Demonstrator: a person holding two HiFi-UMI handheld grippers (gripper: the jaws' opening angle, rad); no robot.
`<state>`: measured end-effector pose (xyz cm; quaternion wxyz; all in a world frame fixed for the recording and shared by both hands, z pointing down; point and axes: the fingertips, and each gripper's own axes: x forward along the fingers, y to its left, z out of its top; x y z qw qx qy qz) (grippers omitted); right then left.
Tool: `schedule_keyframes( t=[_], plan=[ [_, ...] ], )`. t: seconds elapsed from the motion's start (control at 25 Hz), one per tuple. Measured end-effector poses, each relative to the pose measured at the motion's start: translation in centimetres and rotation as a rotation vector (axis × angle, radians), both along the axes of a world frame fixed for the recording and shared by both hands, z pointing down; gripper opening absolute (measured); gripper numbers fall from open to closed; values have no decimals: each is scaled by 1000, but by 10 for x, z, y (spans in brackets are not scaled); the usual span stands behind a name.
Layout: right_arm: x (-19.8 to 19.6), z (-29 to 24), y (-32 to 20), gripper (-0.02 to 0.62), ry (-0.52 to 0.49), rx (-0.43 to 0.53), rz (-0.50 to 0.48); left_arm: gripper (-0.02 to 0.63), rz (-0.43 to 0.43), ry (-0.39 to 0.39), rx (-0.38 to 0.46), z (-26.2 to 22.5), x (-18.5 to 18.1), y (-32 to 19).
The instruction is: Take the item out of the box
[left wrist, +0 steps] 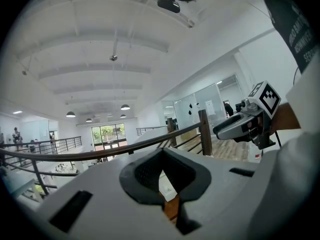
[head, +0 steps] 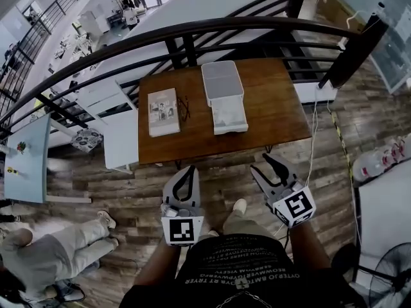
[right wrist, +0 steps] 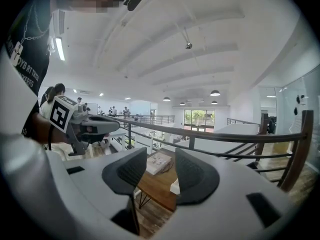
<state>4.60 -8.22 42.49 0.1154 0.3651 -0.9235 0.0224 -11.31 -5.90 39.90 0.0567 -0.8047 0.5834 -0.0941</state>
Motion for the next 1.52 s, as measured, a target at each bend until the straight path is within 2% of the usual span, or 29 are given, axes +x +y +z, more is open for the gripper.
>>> schedule_keyframes(
  t=[0.12,0.28,0.68,0.92,1.08,1.2,1.36,1.52],
  plan=[
    [7,-5,-12,175,-7,5,-11,5,-18,38,-18,-4,9,-10],
    [15,-13,-30,175,-27,23,-34,5,-1,-26,19,-16,23,-27],
    [46,-18,-79,175,-67,60,-80,5,-48,-43,28,-22,54,-64],
    [55,1,-96,173,-65,8,-104,5,-117,-49,-34,-8,53,-70],
    [57,3,-103,173,-71,-1,-122,5,-147,0,4,-18,52,-73],
    [57,5,-108,173,-70,-5,-123,5,-172,-1,4,-18,49,-73],
    [56,9,-114,173,-68,-9,-136,5,-138,31,40,-18,56,-76],
    [57,25,-119,173,-50,-31,-133,5,-97,6,30,-7,66,-83]
  ],
)
